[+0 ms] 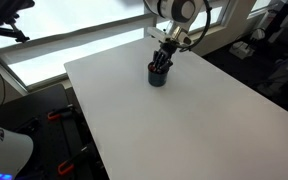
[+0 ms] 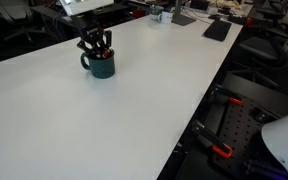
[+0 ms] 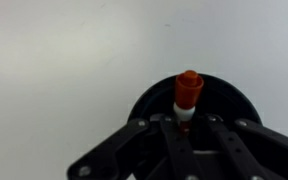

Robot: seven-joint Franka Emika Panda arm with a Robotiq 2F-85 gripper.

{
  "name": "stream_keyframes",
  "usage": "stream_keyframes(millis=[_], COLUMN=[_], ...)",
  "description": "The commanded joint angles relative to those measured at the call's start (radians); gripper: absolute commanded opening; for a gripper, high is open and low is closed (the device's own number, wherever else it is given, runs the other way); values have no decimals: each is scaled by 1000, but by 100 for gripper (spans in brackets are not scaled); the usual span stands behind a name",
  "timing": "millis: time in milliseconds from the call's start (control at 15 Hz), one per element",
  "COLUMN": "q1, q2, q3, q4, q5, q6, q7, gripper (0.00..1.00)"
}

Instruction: Take the marker out of the cup

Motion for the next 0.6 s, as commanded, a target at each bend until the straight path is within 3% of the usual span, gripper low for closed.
stream_keyframes(millis=[0, 533], q1=[-8, -9], q2=[-22, -91], q3=[4, 11], q4=[20, -27], q5=[0, -2], q6=[-29, 19], q7=[-12, -38], gripper=[5, 5])
